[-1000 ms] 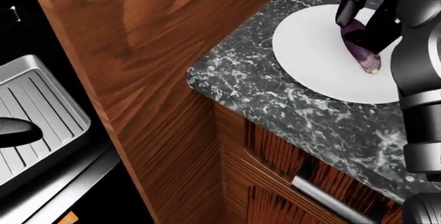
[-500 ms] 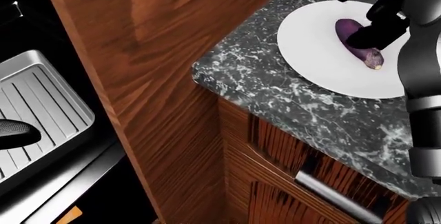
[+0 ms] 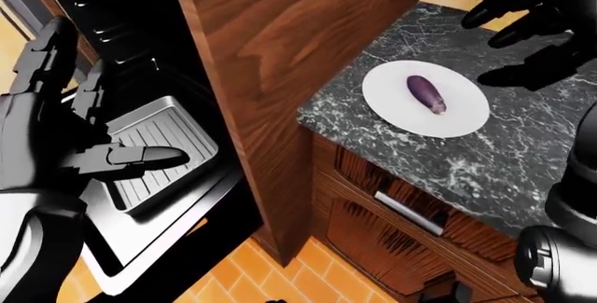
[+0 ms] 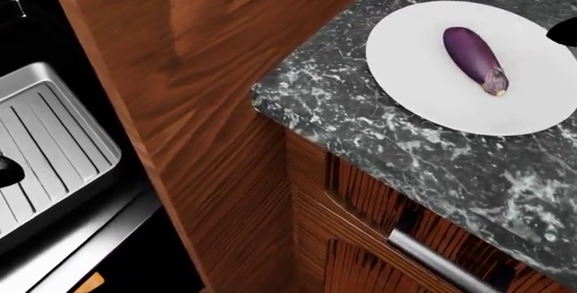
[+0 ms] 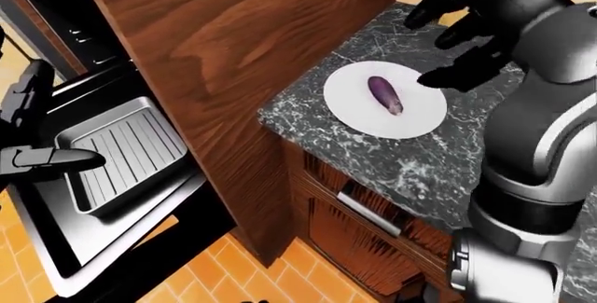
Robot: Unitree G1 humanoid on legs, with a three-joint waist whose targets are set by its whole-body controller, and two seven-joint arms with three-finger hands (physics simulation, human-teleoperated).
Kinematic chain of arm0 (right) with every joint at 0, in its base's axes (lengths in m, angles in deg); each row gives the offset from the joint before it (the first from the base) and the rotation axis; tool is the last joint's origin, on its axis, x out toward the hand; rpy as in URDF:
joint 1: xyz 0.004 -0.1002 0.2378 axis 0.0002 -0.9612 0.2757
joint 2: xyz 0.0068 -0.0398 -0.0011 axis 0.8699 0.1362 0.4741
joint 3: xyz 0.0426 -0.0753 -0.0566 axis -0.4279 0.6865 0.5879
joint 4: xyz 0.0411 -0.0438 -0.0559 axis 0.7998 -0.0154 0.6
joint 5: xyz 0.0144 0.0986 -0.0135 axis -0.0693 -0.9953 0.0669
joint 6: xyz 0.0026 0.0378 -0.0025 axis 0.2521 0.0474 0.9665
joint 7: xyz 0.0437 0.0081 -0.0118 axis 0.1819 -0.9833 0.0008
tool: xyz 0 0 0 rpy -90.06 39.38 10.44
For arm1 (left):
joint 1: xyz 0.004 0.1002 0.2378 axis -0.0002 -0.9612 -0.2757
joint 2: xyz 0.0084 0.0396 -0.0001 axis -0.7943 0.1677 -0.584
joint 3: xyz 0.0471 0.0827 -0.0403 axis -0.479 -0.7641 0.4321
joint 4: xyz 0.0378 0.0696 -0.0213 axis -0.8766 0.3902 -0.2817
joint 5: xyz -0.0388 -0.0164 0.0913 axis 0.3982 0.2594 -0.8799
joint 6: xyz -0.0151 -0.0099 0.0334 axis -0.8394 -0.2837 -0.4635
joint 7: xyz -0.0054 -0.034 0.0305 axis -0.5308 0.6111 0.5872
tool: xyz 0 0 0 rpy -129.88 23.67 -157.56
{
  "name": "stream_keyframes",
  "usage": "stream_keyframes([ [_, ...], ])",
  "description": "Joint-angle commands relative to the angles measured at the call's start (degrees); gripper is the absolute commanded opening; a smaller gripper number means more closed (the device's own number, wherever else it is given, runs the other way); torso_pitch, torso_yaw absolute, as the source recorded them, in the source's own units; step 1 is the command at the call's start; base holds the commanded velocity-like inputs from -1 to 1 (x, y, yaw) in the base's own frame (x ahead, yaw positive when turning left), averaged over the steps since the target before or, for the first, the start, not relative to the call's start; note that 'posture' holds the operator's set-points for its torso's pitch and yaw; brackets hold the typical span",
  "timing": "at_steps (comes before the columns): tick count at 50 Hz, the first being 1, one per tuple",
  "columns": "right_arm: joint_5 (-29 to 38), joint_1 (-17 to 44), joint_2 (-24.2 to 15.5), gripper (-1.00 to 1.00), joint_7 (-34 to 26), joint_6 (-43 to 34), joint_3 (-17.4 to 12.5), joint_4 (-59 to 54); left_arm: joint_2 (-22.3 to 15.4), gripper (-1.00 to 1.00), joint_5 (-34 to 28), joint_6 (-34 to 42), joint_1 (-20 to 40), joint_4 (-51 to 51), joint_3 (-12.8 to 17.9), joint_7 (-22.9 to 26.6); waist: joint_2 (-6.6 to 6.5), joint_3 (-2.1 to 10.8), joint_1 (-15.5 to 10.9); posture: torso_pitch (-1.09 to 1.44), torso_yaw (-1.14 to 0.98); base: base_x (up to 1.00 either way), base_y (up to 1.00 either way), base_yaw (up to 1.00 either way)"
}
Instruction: Pick the eggplant from the oven and place it on the plate on the counter.
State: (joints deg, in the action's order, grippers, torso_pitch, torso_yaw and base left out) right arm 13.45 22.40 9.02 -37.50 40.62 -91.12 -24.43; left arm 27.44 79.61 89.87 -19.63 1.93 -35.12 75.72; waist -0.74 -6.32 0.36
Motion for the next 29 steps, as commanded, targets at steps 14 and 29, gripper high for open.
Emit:
stream_keyframes([
  [14,-14.2,-9.9,-15.7,0.26,-5.1,-5.9,-13.3,13.7,-2.7,1.0,-0.1,-6.8,-2.8,3.9,5.1,2.0,0.57,1.06,0.0,0.1,0.0,0.0,0.0,0.0],
  [29,-33.4,-34.0,-25.3,0.51,-7.3,-15.0,-47.4,28.2,-6.4,1.0,2.0,-9.1,-6.3,6.0,14.7,0.5,1.78,-0.25,-0.2,0.1,0.0,0.0,0.0,0.0],
])
